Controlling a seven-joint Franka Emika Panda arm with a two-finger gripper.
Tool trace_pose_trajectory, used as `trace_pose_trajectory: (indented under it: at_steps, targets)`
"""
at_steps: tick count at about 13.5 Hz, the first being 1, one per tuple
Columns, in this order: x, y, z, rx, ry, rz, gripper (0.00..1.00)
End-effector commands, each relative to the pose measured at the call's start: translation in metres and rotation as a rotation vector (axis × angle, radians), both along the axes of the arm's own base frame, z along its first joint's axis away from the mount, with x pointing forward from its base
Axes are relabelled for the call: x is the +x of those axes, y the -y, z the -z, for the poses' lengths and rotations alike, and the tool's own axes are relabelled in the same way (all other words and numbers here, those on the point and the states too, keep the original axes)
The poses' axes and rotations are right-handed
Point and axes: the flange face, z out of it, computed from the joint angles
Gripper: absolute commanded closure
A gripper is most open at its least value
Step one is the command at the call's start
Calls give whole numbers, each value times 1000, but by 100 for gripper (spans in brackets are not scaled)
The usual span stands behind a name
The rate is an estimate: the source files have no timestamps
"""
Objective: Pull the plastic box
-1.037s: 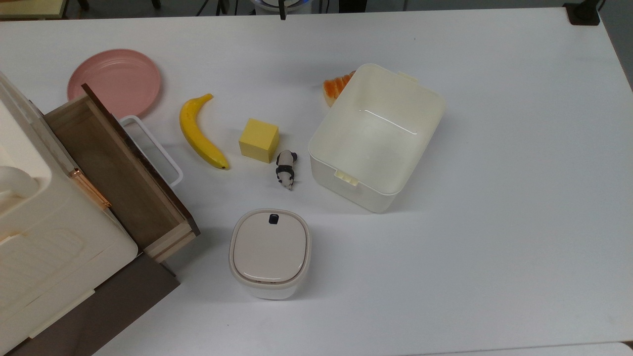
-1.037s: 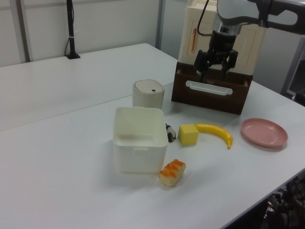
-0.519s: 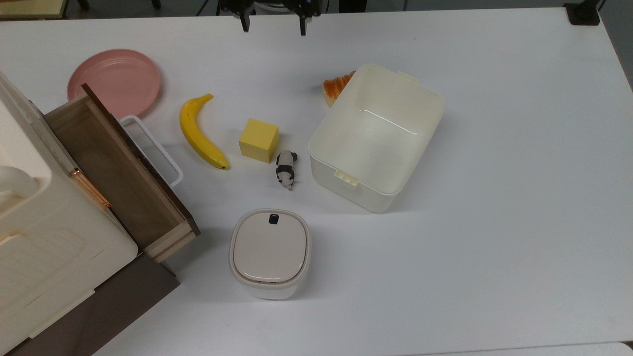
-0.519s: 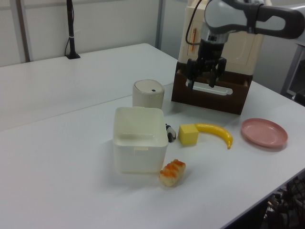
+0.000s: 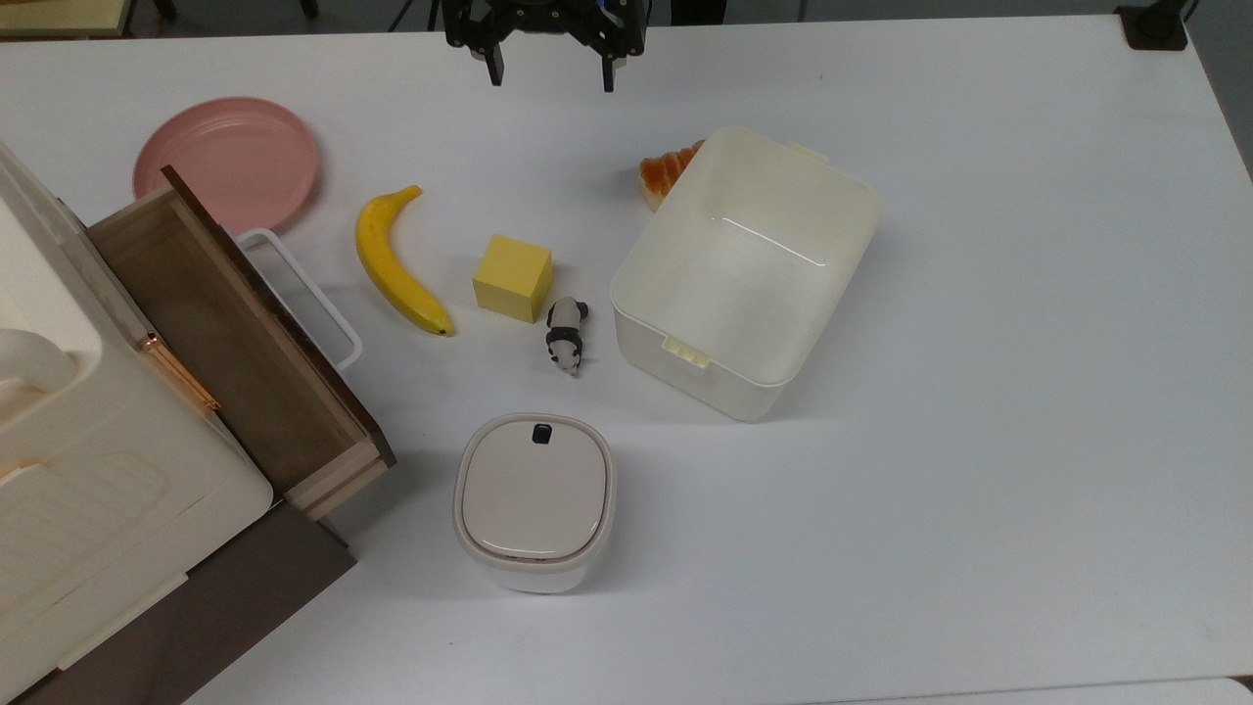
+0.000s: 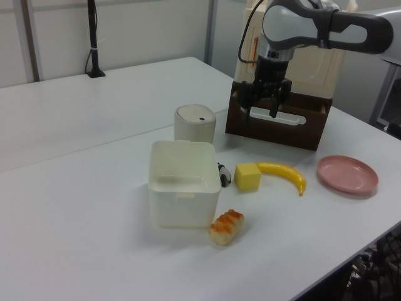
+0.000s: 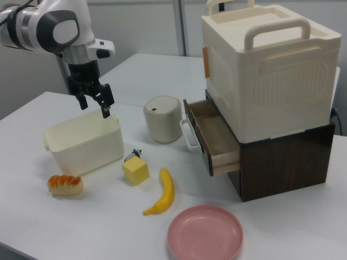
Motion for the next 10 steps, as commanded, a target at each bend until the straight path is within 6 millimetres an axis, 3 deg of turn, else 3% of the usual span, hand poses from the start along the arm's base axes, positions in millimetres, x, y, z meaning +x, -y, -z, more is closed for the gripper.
trace_pose_trajectory:
  at_steps: [1, 10]
  targets:
    - [3, 0, -5, 19, 66, -7, 0]
    - [2, -1, -7, 21, 75, -6, 0]
